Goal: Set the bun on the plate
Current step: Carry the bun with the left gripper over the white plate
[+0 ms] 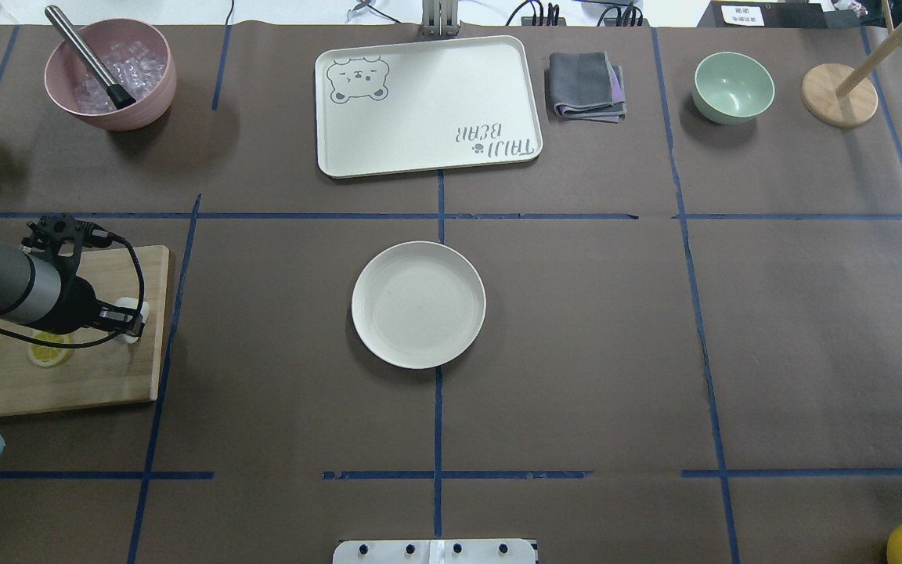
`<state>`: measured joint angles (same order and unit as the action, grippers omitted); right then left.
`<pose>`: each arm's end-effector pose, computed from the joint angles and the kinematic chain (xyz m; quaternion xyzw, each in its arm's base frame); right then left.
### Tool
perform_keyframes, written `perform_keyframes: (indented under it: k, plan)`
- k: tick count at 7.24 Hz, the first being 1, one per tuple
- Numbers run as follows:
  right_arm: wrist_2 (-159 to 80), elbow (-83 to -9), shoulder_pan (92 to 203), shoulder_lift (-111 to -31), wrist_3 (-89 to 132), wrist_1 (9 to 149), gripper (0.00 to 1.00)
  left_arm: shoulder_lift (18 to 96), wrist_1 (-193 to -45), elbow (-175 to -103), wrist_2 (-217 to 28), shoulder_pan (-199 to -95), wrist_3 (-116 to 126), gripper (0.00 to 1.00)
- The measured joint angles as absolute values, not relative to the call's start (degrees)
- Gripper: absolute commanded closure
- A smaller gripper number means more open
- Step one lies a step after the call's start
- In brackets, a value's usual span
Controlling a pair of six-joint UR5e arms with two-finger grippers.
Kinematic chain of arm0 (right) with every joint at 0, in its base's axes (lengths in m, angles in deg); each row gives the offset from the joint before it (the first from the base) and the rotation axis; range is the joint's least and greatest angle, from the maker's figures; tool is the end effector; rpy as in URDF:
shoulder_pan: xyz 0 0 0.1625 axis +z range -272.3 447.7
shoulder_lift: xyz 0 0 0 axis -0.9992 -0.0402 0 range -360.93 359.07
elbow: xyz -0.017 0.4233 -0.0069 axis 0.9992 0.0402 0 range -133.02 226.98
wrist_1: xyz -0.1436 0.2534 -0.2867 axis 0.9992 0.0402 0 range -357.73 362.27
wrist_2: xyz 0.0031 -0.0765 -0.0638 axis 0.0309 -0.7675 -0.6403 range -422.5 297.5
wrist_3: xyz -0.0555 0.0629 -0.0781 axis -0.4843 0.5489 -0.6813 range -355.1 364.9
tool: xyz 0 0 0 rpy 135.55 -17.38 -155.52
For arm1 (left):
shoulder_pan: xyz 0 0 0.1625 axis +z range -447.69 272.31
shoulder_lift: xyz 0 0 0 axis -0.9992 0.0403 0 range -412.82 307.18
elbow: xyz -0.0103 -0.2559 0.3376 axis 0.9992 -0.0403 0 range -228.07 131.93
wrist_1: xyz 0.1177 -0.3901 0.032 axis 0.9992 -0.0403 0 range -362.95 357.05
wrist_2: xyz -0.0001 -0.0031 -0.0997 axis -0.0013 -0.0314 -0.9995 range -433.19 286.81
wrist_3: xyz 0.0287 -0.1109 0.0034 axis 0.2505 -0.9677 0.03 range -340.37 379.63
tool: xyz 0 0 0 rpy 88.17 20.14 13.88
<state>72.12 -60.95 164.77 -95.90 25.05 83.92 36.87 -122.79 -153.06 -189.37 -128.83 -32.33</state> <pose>-0.0520 -0.4624 0.5377 0.0578 -0.4063 -0.0128 0.9118 0.3332 -0.4010 0.4917 0.0736 0.4179 0.0614 0.9034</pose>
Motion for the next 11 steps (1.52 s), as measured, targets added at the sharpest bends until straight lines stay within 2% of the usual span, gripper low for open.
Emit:
perform_keyframes:
  k: [2, 3, 5, 6, 8, 11]
  plan:
    - [72.2, -61.0, 164.8, -95.9, 25.1, 84.0, 0.00, 38.8, -122.2, -158.4, -190.4, -128.7, -37.7, 0.63]
    - [72.2, -61.0, 164.8, -95.9, 25.1, 83.9, 0.00, 42.7, -121.2, -160.3, -191.1, -128.3, -43.7, 0.63]
    - [72.2, -61.0, 164.8, -96.1, 25.1, 83.9, 0.00, 57.3, -111.2, -160.7, -189.6, -122.5, -55.9, 0.63]
    - [72.2, -60.9, 164.8, -96.1, 25.1, 84.0, 0.00, 64.5, -105.4, -158.7, -185.9, -119.0, -58.6, 0.63]
    - [72.2, -60.9, 164.8, -96.2, 25.1, 84.0, 0.00, 75.1, -101.5, -148.7, -178.9, -115.2, -59.9, 0.63]
    - [72.3, -61.0, 164.8, -96.4, 25.1, 83.9, 0.00, 84.1, -105.0, -132.3, -173.4, -114.6, -59.7, 0.63]
